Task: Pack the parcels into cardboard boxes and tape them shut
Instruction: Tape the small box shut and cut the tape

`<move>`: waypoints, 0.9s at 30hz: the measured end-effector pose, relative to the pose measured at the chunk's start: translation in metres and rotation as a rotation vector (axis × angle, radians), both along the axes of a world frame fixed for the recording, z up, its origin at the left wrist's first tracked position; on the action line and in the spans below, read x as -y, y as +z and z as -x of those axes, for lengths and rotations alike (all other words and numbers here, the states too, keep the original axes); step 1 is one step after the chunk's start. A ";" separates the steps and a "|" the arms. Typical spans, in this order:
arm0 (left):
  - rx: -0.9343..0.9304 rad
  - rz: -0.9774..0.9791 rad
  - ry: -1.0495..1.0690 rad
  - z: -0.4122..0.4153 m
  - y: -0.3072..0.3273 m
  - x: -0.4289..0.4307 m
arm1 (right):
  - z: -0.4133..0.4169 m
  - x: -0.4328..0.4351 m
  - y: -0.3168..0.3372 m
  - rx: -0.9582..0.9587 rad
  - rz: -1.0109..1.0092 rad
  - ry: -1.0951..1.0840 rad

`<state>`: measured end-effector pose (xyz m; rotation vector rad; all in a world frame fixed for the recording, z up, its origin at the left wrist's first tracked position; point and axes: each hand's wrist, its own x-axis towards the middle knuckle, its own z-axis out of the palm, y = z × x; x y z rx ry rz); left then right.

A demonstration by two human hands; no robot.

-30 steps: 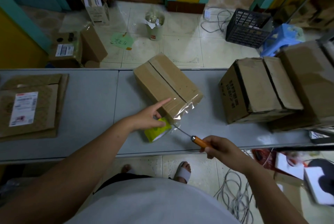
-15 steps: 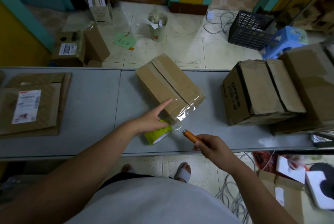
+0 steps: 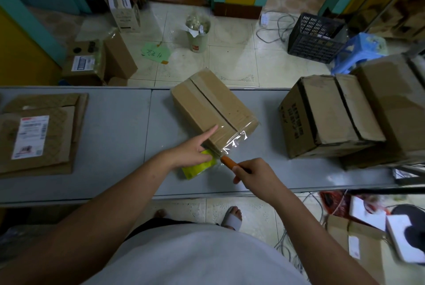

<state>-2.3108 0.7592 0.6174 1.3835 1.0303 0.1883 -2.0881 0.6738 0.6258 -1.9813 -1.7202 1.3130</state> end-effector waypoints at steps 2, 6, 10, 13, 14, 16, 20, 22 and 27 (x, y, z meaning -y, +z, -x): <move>-0.018 0.001 -0.031 0.002 0.003 -0.002 | 0.002 -0.001 0.002 0.003 0.025 -0.011; -0.069 -0.023 -0.047 0.003 0.003 -0.003 | 0.003 0.008 0.004 0.005 0.030 -0.026; -0.122 -0.059 -0.101 0.007 -0.004 -0.009 | -0.007 0.027 -0.001 0.053 0.012 -0.020; -0.176 -0.081 -0.149 0.013 -0.012 -0.015 | -0.029 0.050 -0.011 0.098 -0.017 -0.027; -0.188 -0.088 -0.162 0.016 -0.014 -0.016 | -0.036 0.057 -0.017 0.116 -0.049 -0.024; -0.208 -0.107 -0.190 0.021 -0.017 -0.018 | -0.046 0.067 -0.029 0.187 -0.121 0.032; -0.294 -0.245 -0.251 0.030 -0.010 -0.014 | -0.060 0.061 -0.065 0.377 -0.292 0.192; -0.392 -0.345 -0.281 0.038 -0.007 -0.008 | -0.063 0.049 -0.079 0.429 -0.339 0.192; -0.583 -0.635 -0.245 0.067 -0.026 0.009 | -0.070 0.021 -0.098 0.511 -0.309 0.128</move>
